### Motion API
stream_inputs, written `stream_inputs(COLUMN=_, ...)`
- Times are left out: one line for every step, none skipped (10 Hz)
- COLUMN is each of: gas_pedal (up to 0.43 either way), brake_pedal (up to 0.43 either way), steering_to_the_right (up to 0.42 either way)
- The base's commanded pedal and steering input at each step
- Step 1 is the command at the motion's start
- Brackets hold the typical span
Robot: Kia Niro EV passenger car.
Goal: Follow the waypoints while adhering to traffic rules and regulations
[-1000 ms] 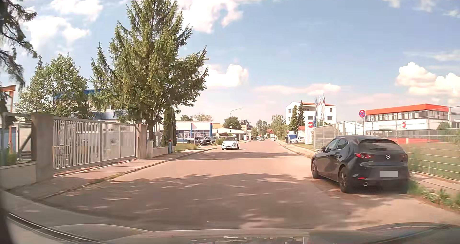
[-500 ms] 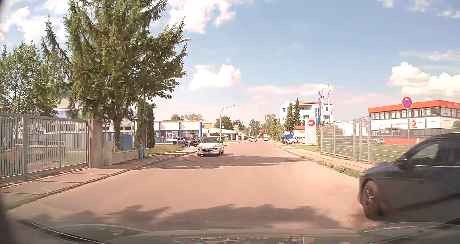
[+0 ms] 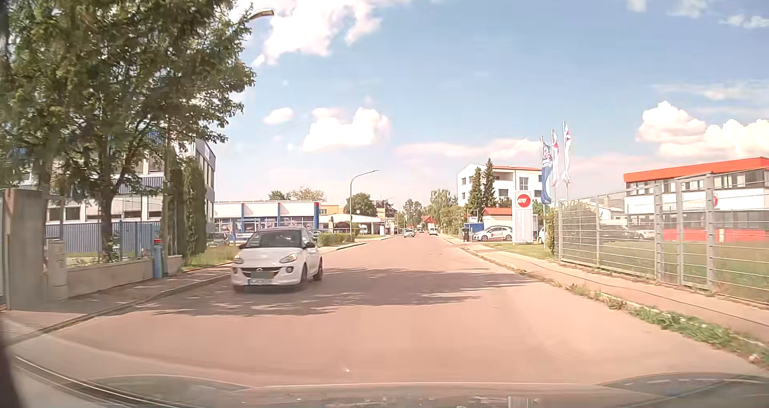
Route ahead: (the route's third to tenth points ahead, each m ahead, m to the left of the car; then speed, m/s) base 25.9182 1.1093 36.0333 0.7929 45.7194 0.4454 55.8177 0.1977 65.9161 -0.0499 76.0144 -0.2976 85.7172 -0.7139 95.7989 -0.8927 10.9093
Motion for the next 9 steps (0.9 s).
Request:
stream_inputs(gas_pedal=0.150, brake_pedal=0.018, steering_to_the_right=0.025)
stream_inputs(gas_pedal=0.150, brake_pedal=0.024, steering_to_the_right=0.021)
stream_inputs(gas_pedal=0.138, brake_pedal=0.018, steering_to_the_right=0.015)
stream_inputs(gas_pedal=0.138, brake_pedal=0.018, steering_to_the_right=0.011)
stream_inputs(gas_pedal=0.118, brake_pedal=0.018, steering_to_the_right=0.008)
stream_inputs(gas_pedal=0.118, brake_pedal=0.018, steering_to_the_right=0.006)
stream_inputs(gas_pedal=0.118, brake_pedal=0.018, steering_to_the_right=0.004)
stream_inputs(gas_pedal=0.118, brake_pedal=0.018, steering_to_the_right=0.001)
stream_inputs(gas_pedal=0.118, brake_pedal=0.018, steering_to_the_right=0.001)
